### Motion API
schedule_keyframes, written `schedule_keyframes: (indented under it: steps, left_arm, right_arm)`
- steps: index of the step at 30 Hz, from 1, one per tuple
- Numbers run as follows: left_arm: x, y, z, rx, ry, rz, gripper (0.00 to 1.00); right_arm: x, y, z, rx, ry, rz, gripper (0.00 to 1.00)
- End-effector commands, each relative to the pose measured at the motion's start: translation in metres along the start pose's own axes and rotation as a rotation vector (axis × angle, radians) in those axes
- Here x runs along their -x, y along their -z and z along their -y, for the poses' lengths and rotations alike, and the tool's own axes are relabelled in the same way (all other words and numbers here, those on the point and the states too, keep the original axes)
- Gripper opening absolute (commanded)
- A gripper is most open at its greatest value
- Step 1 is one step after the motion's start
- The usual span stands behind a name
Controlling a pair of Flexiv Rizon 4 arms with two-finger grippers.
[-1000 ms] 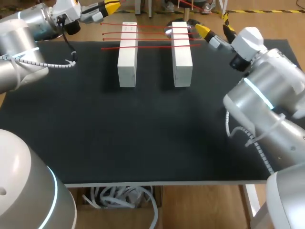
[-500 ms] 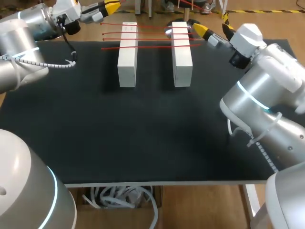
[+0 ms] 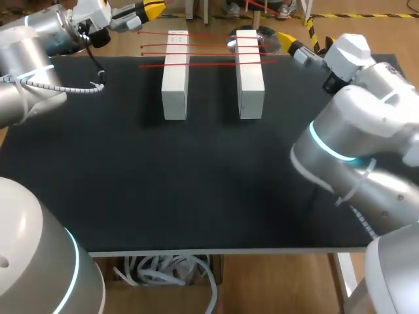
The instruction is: Grab the tape and strap the tape.
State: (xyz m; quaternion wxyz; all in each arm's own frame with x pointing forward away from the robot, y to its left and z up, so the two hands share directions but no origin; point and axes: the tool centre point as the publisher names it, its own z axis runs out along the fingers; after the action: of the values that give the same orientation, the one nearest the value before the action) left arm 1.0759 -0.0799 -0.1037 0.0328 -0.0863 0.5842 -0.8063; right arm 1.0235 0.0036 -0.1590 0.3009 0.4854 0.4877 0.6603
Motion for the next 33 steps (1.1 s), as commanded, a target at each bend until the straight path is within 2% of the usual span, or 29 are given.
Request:
schedule_keyframes:
  steps: [1, 2, 3, 6, 10, 12, 19, 22, 28, 33]
  left_arm:
    - [-0.001, 0.000, 0.000, -0.001, -0.001, 0.003, 0.00]
    - [-0.001, 0.000, 0.000, -0.001, -0.001, 0.003, 0.00]
    - [-0.001, 0.000, 0.000, -0.001, -0.001, 0.003, 0.00]
    - [-0.001, 0.000, 0.000, -0.001, -0.001, 0.003, 0.00]
    - [-0.001, 0.000, 0.000, -0.001, -0.001, 0.003, 0.00]
    - [-0.001, 0.000, 0.000, -0.001, -0.001, 0.003, 0.00]
    - [-0.001, 0.000, 0.000, -0.001, -0.001, 0.003, 0.00]
    - [-0.001, 0.000, 0.000, -0.001, -0.001, 0.003, 0.00]
    - [-0.001, 0.000, 0.000, -0.001, -0.001, 0.003, 0.00]
    - [-0.001, 0.000, 0.000, -0.001, -0.001, 0.003, 0.00]
  right_arm:
    - [-0.005, -0.002, 0.013, 0.192, -0.029, 0.300, 1.00]
    - [-0.004, -0.001, 0.013, 0.208, -0.045, 0.291, 1.00]
    - [-0.003, -0.002, 0.013, 0.265, -0.094, 0.281, 1.00]
    - [-0.002, 0.001, 0.010, 0.468, -0.121, 0.219, 1.00]
    - [-0.002, 0.000, 0.006, 0.656, -0.272, 0.149, 1.00]
    - [-0.003, 0.000, 0.005, 0.683, -0.316, 0.128, 1.00]
    - [-0.012, 0.000, -0.006, 0.846, -0.509, -0.039, 1.00]
    - [-0.013, 0.000, -0.009, 0.888, -0.572, -0.068, 1.00]
    - [-0.015, 0.003, -0.008, 0.922, -0.643, -0.046, 1.00]
    - [-0.022, 0.007, -0.017, 0.972, -0.725, -0.038, 1.00]
